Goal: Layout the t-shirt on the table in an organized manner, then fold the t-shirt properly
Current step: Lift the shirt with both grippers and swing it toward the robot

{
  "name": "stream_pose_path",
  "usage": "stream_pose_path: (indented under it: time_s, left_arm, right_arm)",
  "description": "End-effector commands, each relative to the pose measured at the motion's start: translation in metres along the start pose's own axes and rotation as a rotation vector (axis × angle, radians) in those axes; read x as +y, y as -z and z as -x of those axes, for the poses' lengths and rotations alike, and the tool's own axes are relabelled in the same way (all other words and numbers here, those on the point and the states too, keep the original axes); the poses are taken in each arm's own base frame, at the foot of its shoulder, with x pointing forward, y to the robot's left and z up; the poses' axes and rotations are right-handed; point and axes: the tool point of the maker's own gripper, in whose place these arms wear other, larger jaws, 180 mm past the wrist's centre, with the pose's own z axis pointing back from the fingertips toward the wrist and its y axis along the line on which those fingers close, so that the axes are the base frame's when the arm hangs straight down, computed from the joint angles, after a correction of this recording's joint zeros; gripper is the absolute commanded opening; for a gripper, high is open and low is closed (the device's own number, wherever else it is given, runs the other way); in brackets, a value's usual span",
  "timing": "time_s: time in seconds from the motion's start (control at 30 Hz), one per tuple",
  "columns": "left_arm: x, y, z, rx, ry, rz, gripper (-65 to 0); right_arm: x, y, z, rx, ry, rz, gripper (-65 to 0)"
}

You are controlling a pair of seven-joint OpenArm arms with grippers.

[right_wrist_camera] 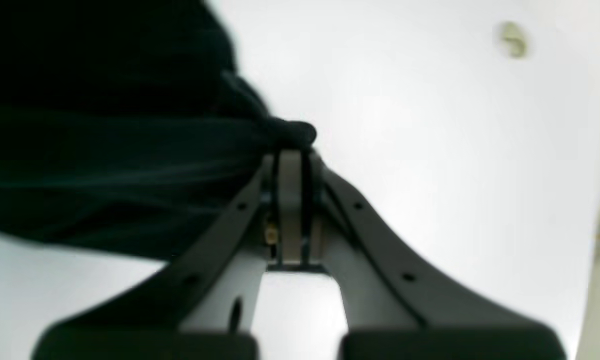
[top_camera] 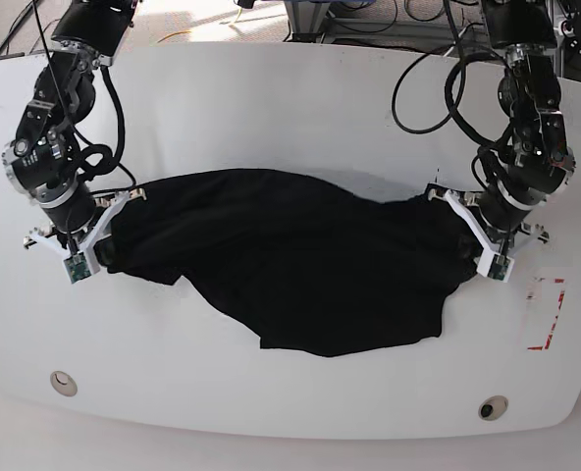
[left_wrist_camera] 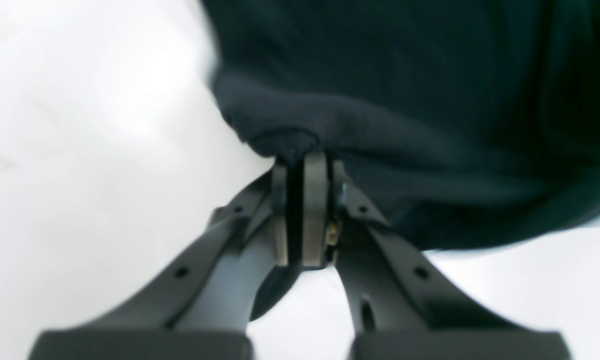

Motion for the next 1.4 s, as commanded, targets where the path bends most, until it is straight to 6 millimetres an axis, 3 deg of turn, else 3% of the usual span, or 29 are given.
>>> stream_pose_path:
  time_s: [0.0, 0.2, 0.4, 0.57, 0.93, 1.37]
  left_arm:
    - [0.012, -0.005, -0.046, -0.124, 0.022, -0.029, -65.0]
    - [0.030, -0.015, -0.122, -0.297, 0.054, -0.074, -65.0]
    - [0.043, -0.034, -0.181, -0.431, 0.080, -0.113, -65.0]
    - [0.051, -0.050, -0.219, -0.520, 0.095, -0.139, -65.0]
    - [0.063, -0.090, -0.287, -0.689, 0.124, -0.183, -65.0]
    - [0.083, -0.113, -0.340, -0.781, 0.102, -0.205, -65.0]
  right_arm:
    - [-0.009, -0.006, -0.031, -0.094, -0.035, 0.014, -64.7]
    - [-0.038, -0.011, -0.068, -0.161, -0.079, 0.076, -64.7]
    - [-0.072, -0.019, -0.107, -0.208, -0.097, 0.149, -64.7]
    - [-0.102, -0.028, -0.137, -0.241, -0.098, 0.204, -64.7]
    - [-0.148, -0.043, -0.182, -0.312, -0.065, 0.267, -64.7]
    - [-0.170, -0.050, -0.229, -0.353, -0.091, 0.273, -64.7]
